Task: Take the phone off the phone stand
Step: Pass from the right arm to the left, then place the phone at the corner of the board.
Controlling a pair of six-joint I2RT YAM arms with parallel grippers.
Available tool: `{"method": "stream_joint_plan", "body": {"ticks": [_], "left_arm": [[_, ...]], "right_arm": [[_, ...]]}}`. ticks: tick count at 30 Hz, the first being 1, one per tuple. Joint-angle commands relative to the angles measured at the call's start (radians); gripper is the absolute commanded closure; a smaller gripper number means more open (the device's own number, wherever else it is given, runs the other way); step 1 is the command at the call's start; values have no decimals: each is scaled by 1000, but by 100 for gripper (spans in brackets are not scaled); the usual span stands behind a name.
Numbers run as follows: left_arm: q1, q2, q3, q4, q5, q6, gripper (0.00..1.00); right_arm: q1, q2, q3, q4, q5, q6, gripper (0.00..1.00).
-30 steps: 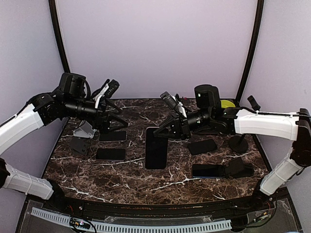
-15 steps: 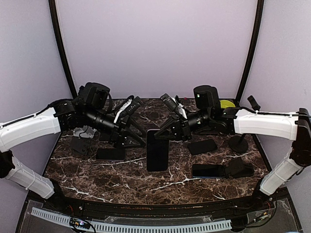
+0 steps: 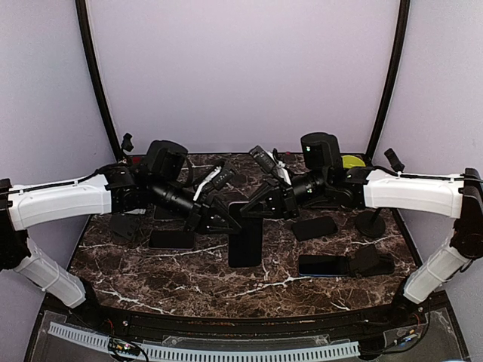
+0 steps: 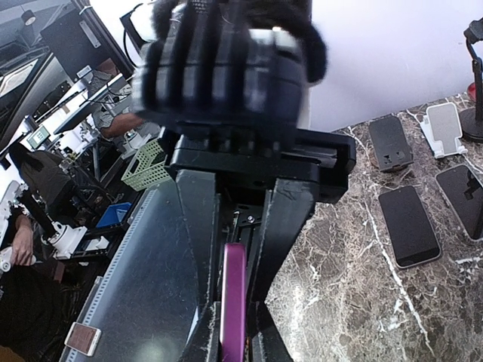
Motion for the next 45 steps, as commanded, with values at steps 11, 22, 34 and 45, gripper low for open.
{"method": "stream_joint_plan", "body": {"ticks": [11,22,34,45], "left_arm": [[-6,-58,-95,150,-17,-82,100],[84,-91,-128,187,-174,-132,100],[245,-90,-147,338,-736,-411,100],[338,-23,-200,445,-1003,-657,100]], "right_arm": [[-36,-58,-1,54,14,3,57],[-85,-133,-43,67,101,4,11],[-125,-167,-90,111,139,46,10],[-132,-186,-108,92,139,37,11]]}}
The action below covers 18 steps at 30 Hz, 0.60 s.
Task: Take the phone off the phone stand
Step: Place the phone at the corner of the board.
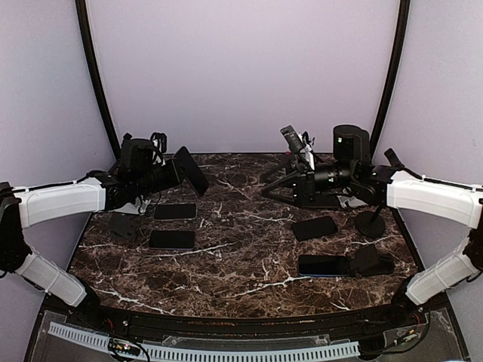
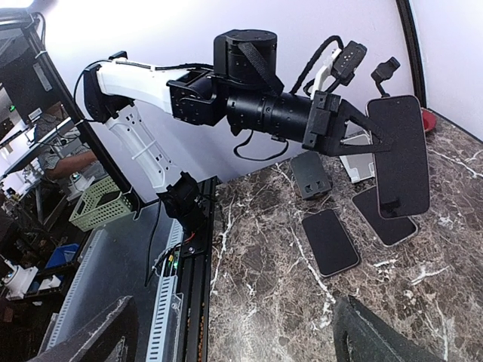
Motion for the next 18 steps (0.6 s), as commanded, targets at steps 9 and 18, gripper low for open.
{"method": "stream_joint_plan", "body": {"ticks": [9,18], "left_arm": [[134,61,-160,285,-108,-334,100],[187,179,-187,416,-95,-528,100]], "right_arm": [[-15,-60,-43,25,4,0,12],[-17,-59,-47,27,-13,1,12]]}}
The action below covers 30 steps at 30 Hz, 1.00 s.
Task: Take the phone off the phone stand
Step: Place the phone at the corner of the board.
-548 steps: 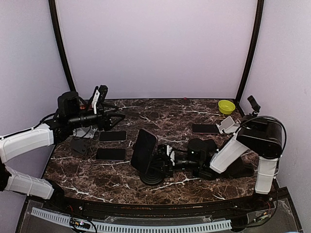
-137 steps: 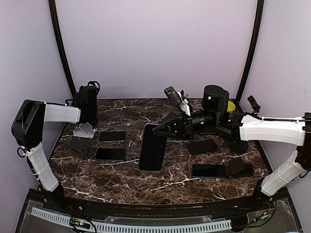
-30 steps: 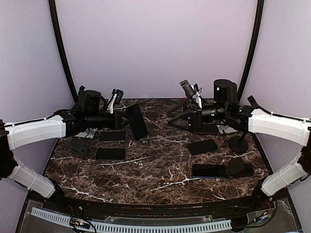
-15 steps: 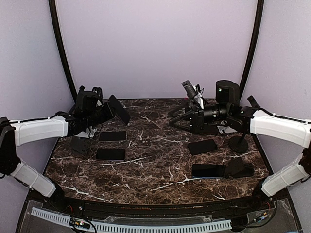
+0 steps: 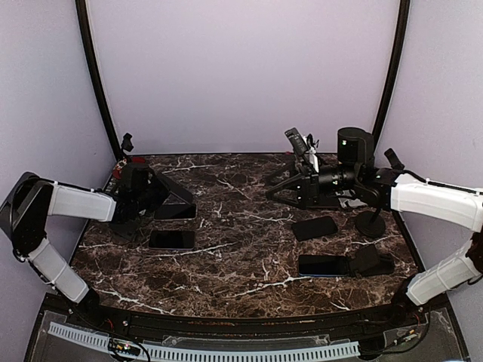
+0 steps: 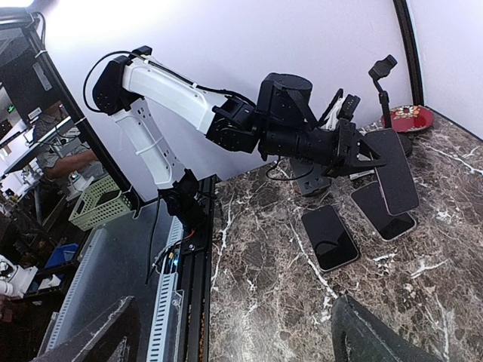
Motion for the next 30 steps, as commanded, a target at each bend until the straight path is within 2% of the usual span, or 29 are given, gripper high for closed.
{"method": "stream_joint_plan", "body": {"ticks": [1,8,20,27,30], "left_arm": [[23,42,18,156,2,-119,100],[37,156,64,180,24,-236,100],[48,254,142,145,-34,-294,100],[69,318,256,39,-21,-278,93],[72,336,294,-6,-27,-273,86]], "right_arm": [[-8,-18,-7,27,-14,4,12],[-8,-20,-12,31,-19,10,13],[-8,-12,-20,47,-33,16,13],[-8,-7,-20,50,-39,17,13],[-8,-9,-20,47,-38,15,13]]}}
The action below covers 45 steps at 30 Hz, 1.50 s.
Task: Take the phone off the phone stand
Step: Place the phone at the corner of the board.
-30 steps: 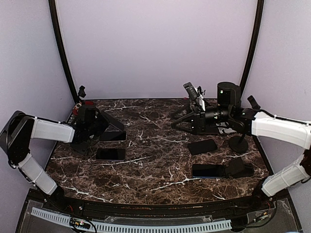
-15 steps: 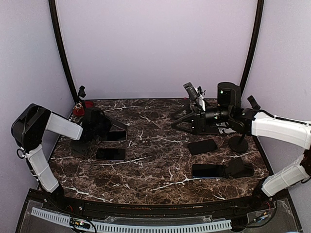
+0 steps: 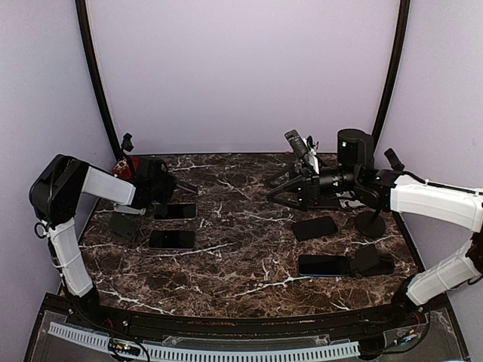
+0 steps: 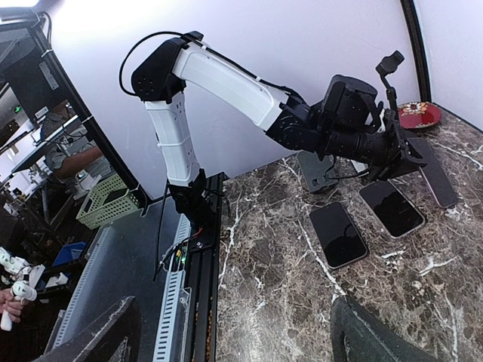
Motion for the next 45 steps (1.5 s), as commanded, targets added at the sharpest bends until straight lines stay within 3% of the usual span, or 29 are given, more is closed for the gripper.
{"method": "stream_joint_plan", "body": {"ticks": [1,9,21,33,45], "left_arm": [[12,7,64,-54,-14,0,83],[23,47,79,-75,1,-23,75],[24,53,127,-153,-21,-29,41],[19,-15,75,-141,-27,-33,39],[-18,-187,-16,-223,-157,-14,37]], "right_arm": [[-7,-9,-6,32,-11,-1,13],[-7,0,-1,29,-16,-3,13],[-7,-3,-4,24,-13,-8,12],[-7,-4,-3,23,-7,-11,11],[-7,-18,-8,35,9,7,8]]}}
